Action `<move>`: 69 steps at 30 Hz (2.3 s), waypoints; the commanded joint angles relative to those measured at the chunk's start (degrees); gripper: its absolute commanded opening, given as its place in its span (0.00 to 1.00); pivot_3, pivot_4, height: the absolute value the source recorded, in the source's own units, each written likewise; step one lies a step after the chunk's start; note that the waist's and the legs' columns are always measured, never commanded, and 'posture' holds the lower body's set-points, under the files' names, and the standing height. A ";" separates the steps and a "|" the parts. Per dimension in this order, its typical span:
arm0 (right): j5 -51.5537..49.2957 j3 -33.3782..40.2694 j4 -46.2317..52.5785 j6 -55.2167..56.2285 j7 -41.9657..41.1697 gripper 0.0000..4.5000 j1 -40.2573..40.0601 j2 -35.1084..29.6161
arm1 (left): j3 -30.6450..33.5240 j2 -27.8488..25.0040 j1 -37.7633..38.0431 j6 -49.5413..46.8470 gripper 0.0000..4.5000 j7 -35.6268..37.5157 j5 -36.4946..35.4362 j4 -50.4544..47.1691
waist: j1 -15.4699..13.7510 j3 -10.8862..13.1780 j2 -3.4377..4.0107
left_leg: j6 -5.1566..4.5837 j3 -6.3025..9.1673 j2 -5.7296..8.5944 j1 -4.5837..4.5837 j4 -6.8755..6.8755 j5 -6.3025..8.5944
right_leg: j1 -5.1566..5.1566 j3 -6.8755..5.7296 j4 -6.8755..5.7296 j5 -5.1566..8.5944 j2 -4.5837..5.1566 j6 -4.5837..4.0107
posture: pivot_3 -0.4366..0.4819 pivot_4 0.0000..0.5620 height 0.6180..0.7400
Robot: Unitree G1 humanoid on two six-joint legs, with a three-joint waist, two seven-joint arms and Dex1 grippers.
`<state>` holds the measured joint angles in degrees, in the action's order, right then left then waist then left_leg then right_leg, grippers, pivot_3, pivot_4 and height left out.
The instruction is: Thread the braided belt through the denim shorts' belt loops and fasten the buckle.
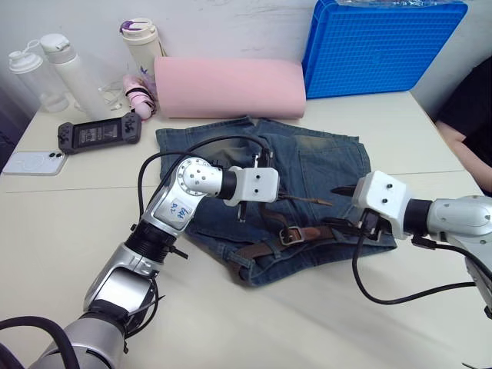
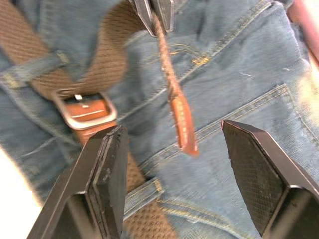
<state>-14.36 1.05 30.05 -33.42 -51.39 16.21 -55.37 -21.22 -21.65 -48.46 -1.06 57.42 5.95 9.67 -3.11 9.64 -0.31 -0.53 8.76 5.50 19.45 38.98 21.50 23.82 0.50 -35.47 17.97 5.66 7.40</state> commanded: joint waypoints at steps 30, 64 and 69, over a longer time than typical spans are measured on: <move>6.38 -2.45 -4.32 9.04 1.59 0.00 3.40 2.80 | -1.09 7.29 -4.38 4.03 0.75 -2.44 -0.41 4.61 | 0.02 0.00 0.00 | 0.00 0.00 0.05 0.04 0.06 0.00 | 0.02 0.00 -0.09 -0.01 -0.04 0.02 | 0.48 0.27 1.00; 5.71 -1.80 5.35 8.22 -1.53 0.99 -11.20 -1.83 | 0.90 3.60 -4.75 8.09 0.00 -0.51 -0.14 11.31 | 0.05 0.00 0.00 | 0.00 -0.01 0.08 0.06 0.12 0.00 | 0.05 -0.01 -0.13 -0.02 -0.04 0.03 | 0.48 0.27 1.00; 13.84 -6.19 0.98 14.59 2.32 0.99 -7.76 -0.20 | 0.47 3.73 -4.27 7.03 0.00 0.21 -0.16 9.66 | 0.12 0.00 0.00 | 0.00 -0.03 0.11 0.02 0.17 0.00 | 0.05 0.01 -0.17 -0.02 -0.05 0.03 | 0.48 0.27 1.00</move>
<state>-2.59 -4.62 30.78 -21.07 -49.98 7.75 -55.53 -21.35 -17.87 -52.73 5.98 57.28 6.83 22.13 -2.99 9.64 -0.31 -0.53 8.73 5.61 19.47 39.15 21.49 23.88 0.51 -35.64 17.96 5.61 7.43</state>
